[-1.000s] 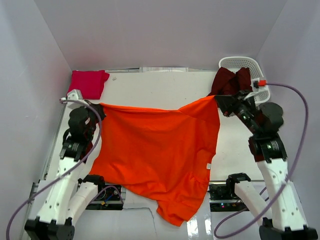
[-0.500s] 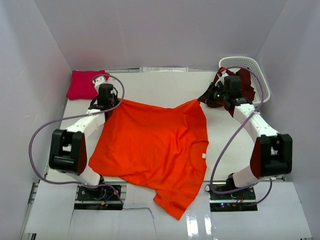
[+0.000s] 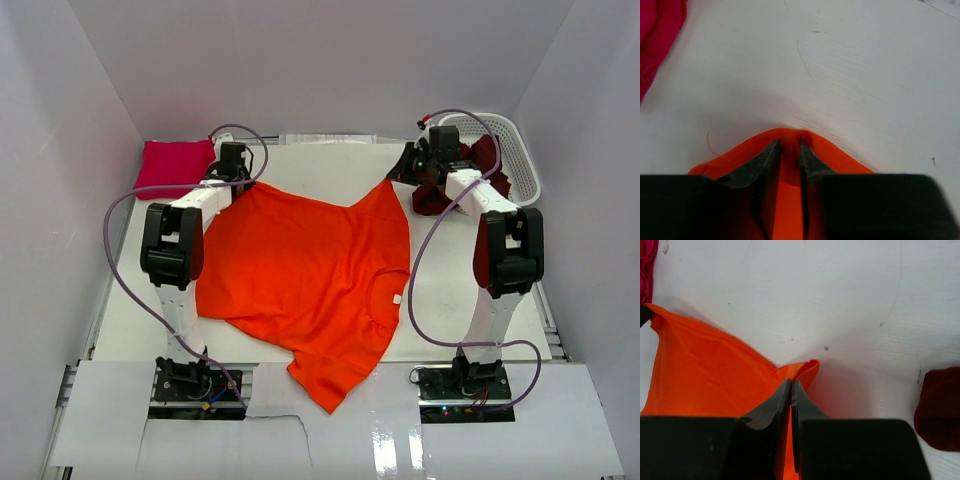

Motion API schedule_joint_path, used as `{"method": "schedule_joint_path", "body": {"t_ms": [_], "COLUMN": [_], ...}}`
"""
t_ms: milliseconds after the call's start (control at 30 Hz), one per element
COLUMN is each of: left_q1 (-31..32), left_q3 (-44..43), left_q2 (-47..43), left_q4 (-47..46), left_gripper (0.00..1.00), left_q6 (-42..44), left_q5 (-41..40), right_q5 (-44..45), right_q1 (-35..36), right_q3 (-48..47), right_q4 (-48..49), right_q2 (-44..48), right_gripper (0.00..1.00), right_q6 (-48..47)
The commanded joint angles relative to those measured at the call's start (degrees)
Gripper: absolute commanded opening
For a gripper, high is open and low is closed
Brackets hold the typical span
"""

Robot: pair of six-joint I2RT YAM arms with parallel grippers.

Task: Fold and stack the t-shirts
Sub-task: Flatten out the tshirt

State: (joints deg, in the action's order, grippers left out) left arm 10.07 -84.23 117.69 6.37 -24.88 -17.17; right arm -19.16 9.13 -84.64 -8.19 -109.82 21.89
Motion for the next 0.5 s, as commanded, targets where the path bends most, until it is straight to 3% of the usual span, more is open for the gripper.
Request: {"method": "schedule_joint_path", "body": {"t_ms": [0,33,167,467], "left_q1": [-0.5,-0.6,-0.7,-2.4], "left_q3": [-5.9,-8.6,-14.2,-28.0], "left_q2": [1.7,3.4,5.5,6.0], "left_q4": [3.5,4.3,6.5,10.5], "left_gripper": [0.35,0.51,0.72,0.83], "left_q6": [2.6,3.2,4.5,5.4], "left_q5": [-0.5,-0.8,-3.7,-3.2], "right_q5": [1.3,1.5,2.1,0.7], "right_q1": [-0.3,-0.5,-1.1,-1.6], "right_q3": [-6.7,-9.3,-13.5,-16.9], "right_q4": [-1.6,-2.2,-4.0,-3.9], "right_q2": [-3.3,-4.9,-7.9,-11.3], "right_gripper": [0.08,0.08,0.08,0.08], "right_q6": [-2.4,-2.6,-3.6,-3.3]}}
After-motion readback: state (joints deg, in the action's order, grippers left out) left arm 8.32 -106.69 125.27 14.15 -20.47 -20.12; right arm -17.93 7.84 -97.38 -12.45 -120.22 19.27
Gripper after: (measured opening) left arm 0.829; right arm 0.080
